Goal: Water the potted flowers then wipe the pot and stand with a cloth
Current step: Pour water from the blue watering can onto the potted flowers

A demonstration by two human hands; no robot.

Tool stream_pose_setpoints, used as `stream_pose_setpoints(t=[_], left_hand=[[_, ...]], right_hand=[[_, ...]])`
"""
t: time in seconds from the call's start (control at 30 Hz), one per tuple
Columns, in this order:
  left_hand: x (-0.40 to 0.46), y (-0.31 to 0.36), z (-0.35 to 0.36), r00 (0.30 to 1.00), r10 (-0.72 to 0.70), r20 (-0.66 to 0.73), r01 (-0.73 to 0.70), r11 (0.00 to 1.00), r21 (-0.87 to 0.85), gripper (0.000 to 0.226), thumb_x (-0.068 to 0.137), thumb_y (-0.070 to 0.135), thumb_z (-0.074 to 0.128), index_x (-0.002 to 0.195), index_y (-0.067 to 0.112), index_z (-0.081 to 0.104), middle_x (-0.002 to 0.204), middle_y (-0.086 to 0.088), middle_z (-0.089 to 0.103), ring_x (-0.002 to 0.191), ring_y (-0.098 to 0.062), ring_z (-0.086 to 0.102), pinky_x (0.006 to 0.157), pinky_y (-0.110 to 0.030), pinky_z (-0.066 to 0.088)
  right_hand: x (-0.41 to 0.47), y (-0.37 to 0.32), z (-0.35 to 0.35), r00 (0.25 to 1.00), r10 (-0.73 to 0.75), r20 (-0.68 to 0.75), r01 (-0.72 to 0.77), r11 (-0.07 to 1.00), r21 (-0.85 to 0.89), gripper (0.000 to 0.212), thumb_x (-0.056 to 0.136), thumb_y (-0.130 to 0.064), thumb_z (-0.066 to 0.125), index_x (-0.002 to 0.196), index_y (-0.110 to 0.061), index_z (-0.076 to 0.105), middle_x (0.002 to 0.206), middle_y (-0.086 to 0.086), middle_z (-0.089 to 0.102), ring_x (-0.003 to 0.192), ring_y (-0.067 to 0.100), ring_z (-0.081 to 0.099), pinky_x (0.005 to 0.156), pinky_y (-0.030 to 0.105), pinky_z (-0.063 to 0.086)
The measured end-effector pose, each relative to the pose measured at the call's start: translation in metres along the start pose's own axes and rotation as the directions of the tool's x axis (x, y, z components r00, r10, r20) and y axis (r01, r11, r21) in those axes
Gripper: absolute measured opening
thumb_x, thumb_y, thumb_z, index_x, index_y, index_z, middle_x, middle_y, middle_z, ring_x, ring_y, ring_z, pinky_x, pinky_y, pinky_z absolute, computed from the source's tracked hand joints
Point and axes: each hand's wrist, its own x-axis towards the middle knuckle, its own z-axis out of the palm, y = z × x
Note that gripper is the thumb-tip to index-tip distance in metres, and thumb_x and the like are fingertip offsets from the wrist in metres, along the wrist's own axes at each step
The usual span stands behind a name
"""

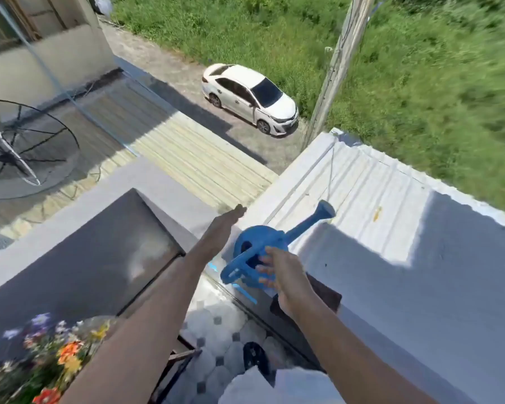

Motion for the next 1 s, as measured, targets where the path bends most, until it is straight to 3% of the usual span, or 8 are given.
stream_pose_setpoints(t=[0.1,0.17,0.33,0.47,0.57,0.77,0.87,1.0], left_hand=[[0.013,-0.005,0.014,0.992,-0.108,0.066,0.105,0.993,0.047,0.045,0.1,0.046,0.047,0.134,0.02,0.062,0.134,0.009,0.057,0.124,-0.017,0.055,0.097,-0.027,0.04],[0.017,-0.012,0.021,0.992,-0.079,0.1,0.069,0.993,0.1,0.037,0.101,0.041,0.049,0.125,0.018,0.067,0.123,0.004,0.066,0.114,-0.019,0.062,0.092,-0.028,0.046],[0.011,-0.025,0.016,1.0,-0.017,0.008,0.017,0.997,0.08,0.032,0.1,0.044,0.048,0.104,0.023,0.072,0.086,0.009,0.071,0.076,-0.008,0.063,0.076,-0.026,0.048],[-0.01,-0.042,0.002,0.992,-0.025,-0.121,0.025,1.0,0.0,0.036,0.093,0.053,0.054,0.115,0.027,0.066,0.109,-0.001,0.073,0.1,-0.02,0.07,0.092,-0.041,0.056],[-0.039,-0.049,-0.005,0.972,0.015,-0.235,-0.019,1.0,-0.017,0.046,0.09,0.061,0.053,0.126,0.033,0.06,0.119,0.004,0.069,0.11,-0.014,0.066,0.096,-0.04,0.054],[-0.118,-0.045,-0.015,0.871,0.139,-0.471,-0.176,0.984,-0.035,0.033,0.103,0.042,0.042,0.123,0.023,0.059,0.102,0.006,0.07,0.088,0.0,0.067,0.071,-0.012,0.049],[-0.164,-0.049,-0.023,0.794,0.151,-0.588,-0.21,0.977,-0.033,0.036,0.101,0.048,0.041,0.12,0.022,0.056,0.099,0.0,0.068,0.087,-0.011,0.067,0.068,-0.014,0.049],[-0.229,-0.055,-0.037,0.699,0.114,-0.706,-0.178,0.984,-0.017,0.042,0.098,0.056,0.041,0.125,0.025,0.051,0.106,0.005,0.068,0.097,-0.008,0.066,0.072,-0.014,0.05]], right_hand=[[0.01,-0.004,0.009,0.996,0.056,0.073,-0.061,0.995,0.075,0.023,0.101,-0.023,0.055,0.104,-0.006,0.069,0.098,0.012,0.072,0.083,0.021,0.067,0.068,0.032,0.055],[0.018,-0.006,0.014,0.995,0.034,0.095,-0.041,0.996,0.073,0.025,0.102,-0.023,0.054,0.109,-0.004,0.067,0.095,0.011,0.07,0.082,0.02,0.067,0.072,0.033,0.054],[0.025,-0.016,0.013,0.988,-0.004,0.156,0.03,0.986,-0.165,0.03,0.099,-0.031,0.057,0.109,-0.004,0.065,0.092,0.007,0.067,0.083,0.014,0.065,0.072,0.026,0.054],[0.019,-0.029,0.015,0.968,-0.078,0.239,0.171,0.902,-0.396,0.029,0.095,-0.033,0.061,0.101,-0.005,0.067,0.082,0.005,0.064,0.074,0.013,0.061,0.076,0.035,0.055],[0.005,-0.038,0.026,0.935,-0.138,0.328,0.311,0.766,-0.563,0.029,0.091,-0.038,0.062,0.097,-0.011,0.069,0.091,0.011,0.072,0.083,0.023,0.07,0.083,0.041,0.057],[-0.046,-0.043,0.062,0.822,-0.186,0.539,0.549,0.515,-0.659,0.034,0.092,-0.041,0.064,0.099,-0.008,0.064,0.092,0.011,0.071,0.084,0.026,0.07,0.075,0.035,0.055],[-0.078,-0.039,0.085,0.76,-0.194,0.62,0.642,0.375,-0.669,0.041,0.089,-0.049,0.064,0.093,-0.009,0.06,0.083,0.008,0.067,0.072,0.024,0.065,0.071,0.038,0.052],[-0.124,-0.028,0.118,0.691,-0.134,0.711,0.715,0.273,-0.643,0.041,0.086,-0.053,0.062,0.09,-0.012,0.058,0.08,0.005,0.065,0.063,0.022,0.062,0.057,0.034,0.052]])
